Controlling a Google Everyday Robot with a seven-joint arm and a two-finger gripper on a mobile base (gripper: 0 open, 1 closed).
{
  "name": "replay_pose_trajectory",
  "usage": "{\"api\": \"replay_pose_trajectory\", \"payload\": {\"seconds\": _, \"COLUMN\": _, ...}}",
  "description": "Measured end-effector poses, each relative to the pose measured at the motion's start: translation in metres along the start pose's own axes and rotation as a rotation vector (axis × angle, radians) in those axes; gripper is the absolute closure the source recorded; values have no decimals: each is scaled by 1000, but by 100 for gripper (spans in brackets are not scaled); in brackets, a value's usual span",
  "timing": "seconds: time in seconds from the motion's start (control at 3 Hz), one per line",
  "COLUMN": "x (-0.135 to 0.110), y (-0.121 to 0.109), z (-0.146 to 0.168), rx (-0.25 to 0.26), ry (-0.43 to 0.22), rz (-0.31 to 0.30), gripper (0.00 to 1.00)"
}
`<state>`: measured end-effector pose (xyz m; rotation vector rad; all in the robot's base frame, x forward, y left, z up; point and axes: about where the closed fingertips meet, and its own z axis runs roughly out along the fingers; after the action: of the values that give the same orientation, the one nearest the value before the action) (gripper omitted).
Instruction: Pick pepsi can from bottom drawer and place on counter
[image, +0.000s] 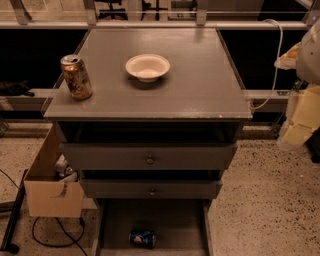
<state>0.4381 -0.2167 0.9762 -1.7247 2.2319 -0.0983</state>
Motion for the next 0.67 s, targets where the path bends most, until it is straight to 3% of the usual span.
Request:
{"api": "replay_pose_trajectory", "payload": {"seconds": 0.33, "x": -1, "y": 0, "z": -1, "rx": 9, "ry": -4, "rz": -1, "gripper": 0}}
{"api": "replay_pose_trajectory", "payload": {"seconds": 0.67, "x": -5, "y": 16, "z": 11, "rx": 9, "ry": -67, "rz": 13, "gripper": 0}}
